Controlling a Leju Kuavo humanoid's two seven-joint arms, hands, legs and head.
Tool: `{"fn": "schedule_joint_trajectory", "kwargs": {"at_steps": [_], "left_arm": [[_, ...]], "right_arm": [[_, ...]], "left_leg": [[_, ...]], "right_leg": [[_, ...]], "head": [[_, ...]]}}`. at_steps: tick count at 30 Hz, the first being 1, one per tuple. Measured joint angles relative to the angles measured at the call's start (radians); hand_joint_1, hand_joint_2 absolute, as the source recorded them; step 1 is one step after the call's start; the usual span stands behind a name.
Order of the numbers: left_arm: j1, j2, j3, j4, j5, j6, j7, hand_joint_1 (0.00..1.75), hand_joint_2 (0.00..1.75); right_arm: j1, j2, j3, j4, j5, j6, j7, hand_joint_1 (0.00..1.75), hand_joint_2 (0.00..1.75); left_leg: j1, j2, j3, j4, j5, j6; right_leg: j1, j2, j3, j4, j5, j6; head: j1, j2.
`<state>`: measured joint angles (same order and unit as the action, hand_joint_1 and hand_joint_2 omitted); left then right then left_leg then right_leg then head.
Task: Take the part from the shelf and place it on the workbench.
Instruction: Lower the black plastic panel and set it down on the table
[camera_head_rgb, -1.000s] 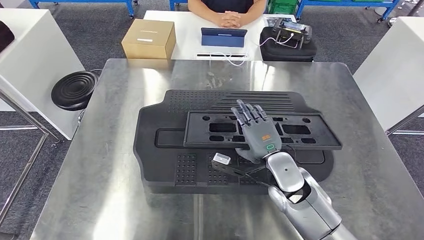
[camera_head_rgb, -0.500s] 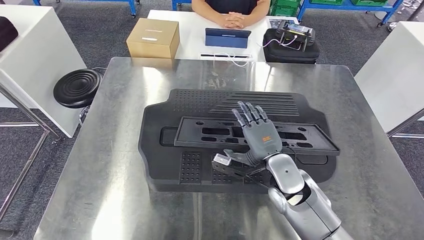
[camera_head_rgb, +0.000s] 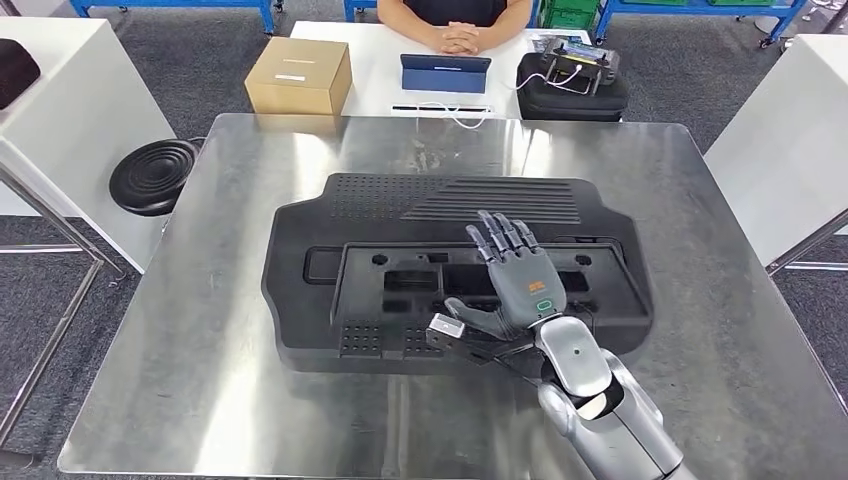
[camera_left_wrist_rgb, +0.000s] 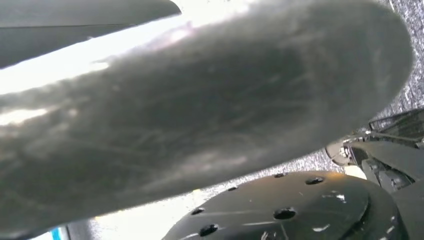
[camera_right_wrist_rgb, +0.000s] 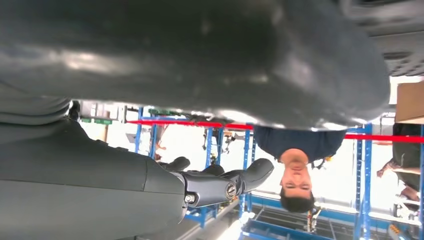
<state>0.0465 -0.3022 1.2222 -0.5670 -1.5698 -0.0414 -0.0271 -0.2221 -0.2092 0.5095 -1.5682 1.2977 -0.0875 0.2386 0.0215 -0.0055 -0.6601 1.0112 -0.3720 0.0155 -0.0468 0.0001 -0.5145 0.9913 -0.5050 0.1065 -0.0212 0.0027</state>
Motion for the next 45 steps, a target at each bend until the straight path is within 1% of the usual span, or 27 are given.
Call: {"fn": "schedule_joint_trajectory", "kwargs": {"at_steps": [1,3,4,5,7,8,9,10,11,12,14,15,16,19,25,31,33,35,37,38,39,40,41,42,43,44,45], "left_arm": [[0.000,0.000,0.000,-0.001,0.000,0.000,0.000,0.00,0.00],[0.001,0.000,0.000,-0.002,0.000,0.000,0.000,0.00,0.00],[0.001,-0.001,0.000,-0.002,0.000,0.000,0.000,0.00,0.00],[0.002,-0.001,0.000,-0.002,0.000,0.001,0.000,0.00,0.00],[0.002,-0.001,0.000,-0.002,0.000,0.001,0.000,0.00,0.00],[0.002,-0.001,0.000,-0.002,0.000,0.001,0.000,0.00,0.00],[0.002,-0.001,0.000,-0.002,0.000,0.001,0.000,0.00,0.00],[0.002,-0.001,0.000,-0.002,0.000,0.002,0.000,0.00,0.00],[0.002,-0.001,0.000,-0.002,0.000,0.002,-0.001,0.00,0.00],[0.002,-0.001,0.000,-0.002,0.000,0.002,-0.002,0.00,0.00],[0.001,-0.001,0.000,-0.003,0.000,0.002,-0.003,0.00,0.00],[0.001,-0.001,0.000,-0.003,0.000,0.002,-0.004,0.00,0.00],[0.000,-0.002,0.000,-0.004,0.000,0.002,-0.005,0.00,0.00],[0.001,-0.005,0.000,-0.004,0.000,0.002,-0.008,0.00,0.00],[0.001,-0.005,0.000,-0.007,0.000,0.000,-0.010,0.00,0.00],[0.001,-0.005,0.000,-0.009,0.000,0.000,-0.009,0.00,0.00],[0.001,-0.005,0.000,-0.010,0.000,-0.001,-0.008,0.00,0.00],[0.000,-0.005,0.000,-0.010,0.000,-0.001,-0.006,0.00,0.00],[0.000,-0.006,0.000,-0.010,0.000,-0.001,-0.006,0.00,0.00],[0.000,-0.006,0.000,-0.011,0.000,-0.001,-0.006,0.00,0.00],[0.000,-0.006,0.000,-0.011,0.000,-0.001,-0.006,0.00,0.00],[0.000,-0.006,0.000,-0.011,0.000,-0.001,-0.006,0.00,0.00],[0.000,-0.006,0.000,-0.011,0.000,-0.001,-0.006,0.00,0.00],[0.000,-0.006,0.000,-0.011,0.000,-0.001,-0.006,0.00,0.00],[0.000,-0.007,0.000,-0.011,0.000,0.000,-0.006,0.00,0.00],[0.000,-0.008,-0.001,-0.011,0.000,0.000,-0.006,0.00,0.00],[0.000,-0.008,-0.001,-0.011,0.000,0.000,-0.007,0.00,0.00]], "right_arm": [[0.001,0.001,0.000,0.000,0.000,-0.001,0.000,0.00,0.00],[0.001,0.001,-0.001,0.000,0.000,-0.001,0.000,0.00,0.00],[0.001,0.001,-0.001,0.000,-0.001,-0.001,0.000,0.00,0.00],[0.001,0.002,-0.001,0.000,-0.001,-0.001,0.000,0.00,0.00],[0.003,0.003,-0.002,0.000,-0.003,-0.001,-0.001,0.00,0.00],[0.005,0.003,-0.002,0.000,-0.003,-0.001,-0.001,0.00,0.00],[0.007,0.002,-0.001,0.000,-0.004,-0.001,-0.002,0.00,0.00],[0.009,0.002,-0.001,0.001,-0.005,-0.001,-0.002,0.00,0.00],[0.010,0.002,-0.001,0.001,-0.007,-0.001,-0.003,0.00,0.00],[0.011,0.002,-0.001,0.001,-0.008,-0.001,-0.003,0.00,0.00],[0.011,0.002,-0.002,0.001,-0.010,-0.001,-0.003,0.00,0.00],[0.011,0.002,-0.002,0.001,-0.011,0.000,-0.003,0.00,0.00],[0.010,0.002,-0.003,0.001,-0.011,0.000,-0.003,0.00,0.00],[0.011,0.001,-0.005,0.001,-0.012,0.000,-0.004,0.00,0.00],[0.012,0.002,-0.014,0.000,-0.014,-0.003,-0.004,0.00,0.00],[0.023,0.012,-0.024,-0.007,-0.008,-0.046,-0.004,0.00,0.00],[0.028,0.016,-0.027,-0.013,-0.004,-0.054,-0.005,0.00,0.00],[0.031,0.018,-0.030,-0.017,-0.001,-0.059,-0.006,0.00,0.00],[0.035,0.019,-0.032,-0.017,0.002,-0.067,-0.009,0.00,0.00],[0.039,0.020,-0.035,-0.017,0.005,-0.074,-0.010,0.00,0.00],[0.044,0.021,-0.038,-0.017,0.008,-0.082,-0.012,0.00,0.00],[0.049,0.022,-0.040,-0.018,0.011,-0.089,-0.014,0.00,0.00],[0.052,0.023,-0.043,-0.019,0.014,-0.098,-0.015,0.00,0.00],[0.053,0.025,-0.044,-0.022,0.018,-0.106,-0.016,0.00,0.00],[0.053,0.027,-0.045,-0.027,0.022,-0.114,-0.017,0.00,0.44],[0.056,0.029,-0.046,-0.032,0.025,-0.121,-0.018,0.00,0.87],[0.059,0.031,-0.047,-0.039,0.027,-0.129,-0.019,0.00,1.31]], "left_leg": [[-0.001,0.000,0.001,-0.001,0.003,-0.008],[0.003,0.000,0.002,-0.008,0.011,-0.024],[0.007,0.001,-0.002,-0.004,0.006,-0.029],[0.010,0.002,-0.011,0.017,-0.015,-0.033],[0.010,0.002,-0.052,0.128,-0.095,-0.034],[0.010,0.002,-0.077,0.201,-0.138,-0.034],[0.009,0.002,-0.095,0.262,-0.167,-0.033],[0.009,0.002,-0.097,0.290,-0.178,-0.031],[0.008,0.002,-0.080,0.281,-0.171,-0.027],[0.007,0.002,-0.043,0.230,-0.149,-0.022],[0.003,0.002,0.044,0.093,-0.106,-0.010],[0.000,0.002,0.072,0.044,-0.095,-0.006],[-0.002,0.002,0.083,0.020,-0.093,-0.005],[-0.010,0.001,0.077,0.014,-0.089,-0.009],[-0.023,-0.002,0.066,0.015,-0.084,0.003],[-0.034,-0.002,0.058,0.021,-0.081,0.025],[-0.033,0.000,0.058,0.015,-0.070,0.037],[-0.027,0.004,0.056,0.005,-0.058,0.049],[-0.024,0.005,0.045,0.003,-0.048,0.055],[-0.024,0.005,0.037,0.003,-0.043,0.056],[-0.024,0.005,0.029,0.003,-0.038,0.054],[-0.023,0.005,0.021,0.003,-0.032,0.052],[-0.022,0.005,0.014,0.003,-0.025,0.048],[-0.020,0.005,0.006,0.004,-0.019,0.043],[-0.020,0.005,0.000,0.004,-0.012,0.037],[-0.020,0.005,-0.005,0.004,-0.005,0.029],[-0.020,0.004,-0.007,0.003,0.002,0.022]], "right_leg": [[0.002,0.001,0.003,-0.014,0.010,-0.010],[0.008,0.004,-0.006,-0.007,0.022,-0.038],[0.009,0.003,-0.008,-0.007,0.027,-0.050],[0.009,0.003,-0.010,-0.007,0.032,-0.061],[0.011,0.001,-0.017,-0.007,0.043,-0.077],[0.015,0.001,-0.021,-0.006,0.047,-0.082],[0.019,0.000,-0.026,-0.006,0.049,-0.084],[0.023,0.000,-0.028,-0.006,0.051,-0.085],[0.026,0.000,-0.029,-0.005,0.052,-0.085],[0.028,0.000,-0.028,-0.005,0.052,-0.084],[0.033,0.000,-0.027,-0.003,0.052,-0.082],[0.035,0.000,-0.028,-0.002,0.052,-0.079],[0.039,0.000,-0.030,0.001,0.052,-0.078],[0.039,-0.001,-0.037,0.003,0.054,-0.074],[0.029,-0.001,-0.043,-0.008,0.064,-0.059],[0.020,-0.001,-0.046,-0.014,0.074,-0.036],[0.018,-0.001,-0.049,-0.011,0.075,-0.029],[0.017,-0.001,-0.070,0.032,0.039,-0.033],[0.017,-0.001,-0.116,0.151,-0.033,-0.044],[0.017,-0.001,-0.139,0.217,-0.064,-0.046],[0.017,-0.001,-0.151,0.262,-0.082,-0.043],[0.017,-0.001,-0.144,0.269,-0.084,-0.037],[0.016,-0.001,-0.117,0.236,-0.072,-0.028],[0.015,-0.001,-0.073,0.168,-0.051,-0.019],[0.016,-0.001,-0.023,0.088,-0.034,-0.015],[0.019,0.000,0.014,0.028,-0.017,-0.016],[0.022,0.002,0.034,-0.010,-0.007,-0.021]], "head": [[-0.001,0.000],[-0.005,0.000],[-0.005,0.000],[-0.006,0.000],[-0.008,0.000],[-0.008,0.000],[-0.008,0.000],[-0.008,0.000],[-0.008,0.000],[-0.008,0.000],[-0.008,0.000],[-0.007,0.000],[-0.007,0.000],[-0.006,0.000],[-0.006,0.000],[-0.007,0.000],[-0.007,0.000],[-0.005,0.000],[-0.003,0.000],[-0.003,0.000],[-0.003,0.000],[-0.003,0.000],[-0.003,0.000],[-0.003,0.000],[-0.002,0.000],[-0.004,0.000],[-0.004,0.000]]}}
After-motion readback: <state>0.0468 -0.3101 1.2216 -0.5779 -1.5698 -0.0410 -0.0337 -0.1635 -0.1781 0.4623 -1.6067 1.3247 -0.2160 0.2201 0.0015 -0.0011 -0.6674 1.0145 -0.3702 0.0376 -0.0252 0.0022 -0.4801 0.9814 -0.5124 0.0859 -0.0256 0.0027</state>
